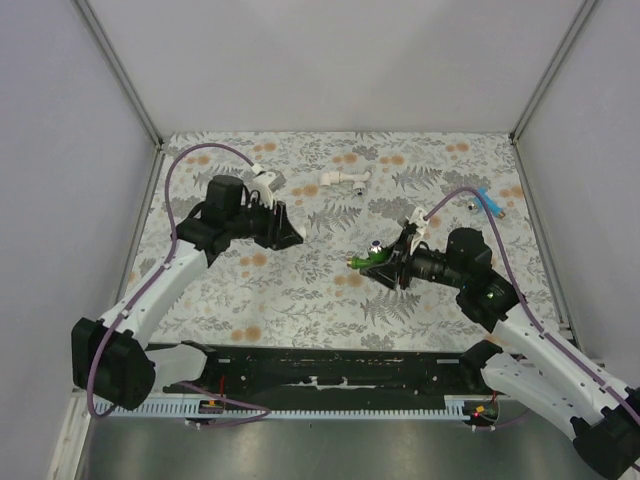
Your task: Install the water faucets
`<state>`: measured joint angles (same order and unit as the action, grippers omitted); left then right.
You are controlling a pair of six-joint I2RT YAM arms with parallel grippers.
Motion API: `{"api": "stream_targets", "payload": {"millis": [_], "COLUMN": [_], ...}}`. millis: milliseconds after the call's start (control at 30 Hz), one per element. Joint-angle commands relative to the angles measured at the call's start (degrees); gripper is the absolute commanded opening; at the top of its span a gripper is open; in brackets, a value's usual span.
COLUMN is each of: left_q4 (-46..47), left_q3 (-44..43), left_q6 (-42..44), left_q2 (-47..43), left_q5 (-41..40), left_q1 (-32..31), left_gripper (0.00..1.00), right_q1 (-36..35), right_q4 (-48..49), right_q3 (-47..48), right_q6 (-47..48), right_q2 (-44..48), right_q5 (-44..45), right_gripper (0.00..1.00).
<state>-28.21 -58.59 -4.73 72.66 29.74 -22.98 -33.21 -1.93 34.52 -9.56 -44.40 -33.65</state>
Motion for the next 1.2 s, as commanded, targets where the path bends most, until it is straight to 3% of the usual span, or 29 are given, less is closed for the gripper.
{"api": "stream_targets", "payload": {"millis": [0,200,600,767,1167], "left_q4": [19.0,36.2,58.3,60.8,51.8], "left_q3": [5.6,10.2,13.9,13.2,5.2], "left_q6": [-14.4,-27.4,-51.0,-56.6,-64.2], "left_q2": [-5.9,-9.6,-12.8,-13.1,-13.7], "left_q5": [17.2,26.6,32.9,34.2,35.5], "left_q1": [4.3,6.9,6.9,6.3,3.6], "left_gripper": [0.02,0.02,0.02,0.02,0.02], "right_q1": [0.1,0.1,0.1,0.1,0.2], "right_q4": [9.1,12.7,23.2,21.9,15.7], "right_q3": [5.3,9.6,12.7,15.0,22.5], "right_q6": [1.8,8.5,26.9,35.0,45.9], "right_q2": [-2.5,-8.1,-10.2,-11.1,-14.5], "right_q5": [-3.9,-7.7,-15.1,-17.8,-22.1], "right_gripper": [0.00,0.00,0.00,0.00,0.00]}}
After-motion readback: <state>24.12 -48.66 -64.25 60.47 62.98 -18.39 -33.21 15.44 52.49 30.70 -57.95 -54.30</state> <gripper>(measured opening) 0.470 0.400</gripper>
